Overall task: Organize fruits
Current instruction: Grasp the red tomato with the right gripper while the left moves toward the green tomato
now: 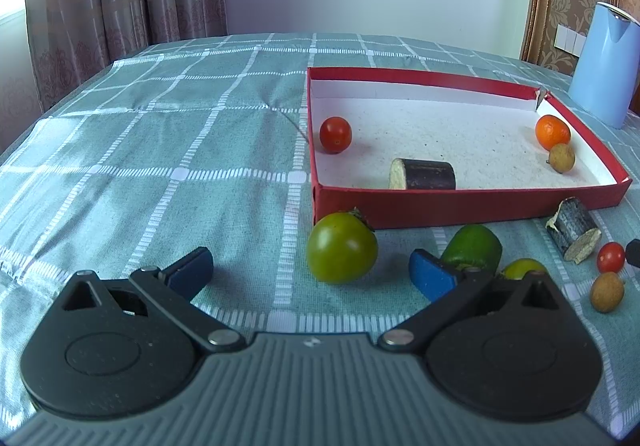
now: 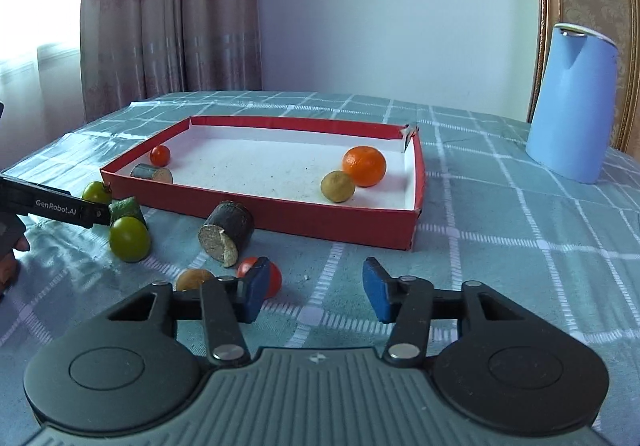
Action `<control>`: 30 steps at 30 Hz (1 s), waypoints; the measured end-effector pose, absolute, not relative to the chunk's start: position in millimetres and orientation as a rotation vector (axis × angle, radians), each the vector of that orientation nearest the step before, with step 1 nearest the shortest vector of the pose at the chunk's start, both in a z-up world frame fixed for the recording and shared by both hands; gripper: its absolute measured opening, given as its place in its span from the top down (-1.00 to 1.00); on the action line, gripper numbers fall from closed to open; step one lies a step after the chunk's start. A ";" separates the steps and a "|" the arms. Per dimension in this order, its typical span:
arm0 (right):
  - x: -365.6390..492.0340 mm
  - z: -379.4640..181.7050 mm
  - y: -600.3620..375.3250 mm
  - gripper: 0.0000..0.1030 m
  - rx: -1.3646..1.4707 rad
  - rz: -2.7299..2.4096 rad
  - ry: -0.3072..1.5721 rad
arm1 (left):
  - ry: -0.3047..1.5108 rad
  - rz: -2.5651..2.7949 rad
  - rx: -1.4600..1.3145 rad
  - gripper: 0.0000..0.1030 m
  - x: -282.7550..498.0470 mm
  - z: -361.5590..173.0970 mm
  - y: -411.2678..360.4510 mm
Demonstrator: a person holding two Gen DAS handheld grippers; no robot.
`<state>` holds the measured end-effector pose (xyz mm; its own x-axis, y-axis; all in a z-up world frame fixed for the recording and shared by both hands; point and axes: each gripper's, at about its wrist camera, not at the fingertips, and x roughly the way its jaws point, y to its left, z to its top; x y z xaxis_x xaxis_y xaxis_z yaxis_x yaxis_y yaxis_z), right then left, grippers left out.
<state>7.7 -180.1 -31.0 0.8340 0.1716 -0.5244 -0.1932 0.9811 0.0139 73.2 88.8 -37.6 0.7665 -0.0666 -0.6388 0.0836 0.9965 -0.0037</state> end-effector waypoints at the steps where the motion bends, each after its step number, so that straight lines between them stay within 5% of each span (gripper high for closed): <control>1: 9.1 -31.1 -181.0 0.03 -0.030 0.204 0.555 | 0.693 -0.081 0.026 -1.00 73.3 -37.7 88.8; 16: 20.8 -37.0 -167.8 0.03 0.015 0.317 0.642 | 0.692 -0.082 0.025 -1.00 73.2 -37.6 88.9; 21: 23.4 -39.3 -157.9 0.35 -0.035 0.280 0.646 | 0.692 -0.082 0.025 -1.00 73.2 -37.6 88.9; 30: 22.9 -38.1 -155.9 0.50 -0.065 0.221 0.628 | 0.690 -0.083 0.021 -1.00 72.9 -37.2 89.4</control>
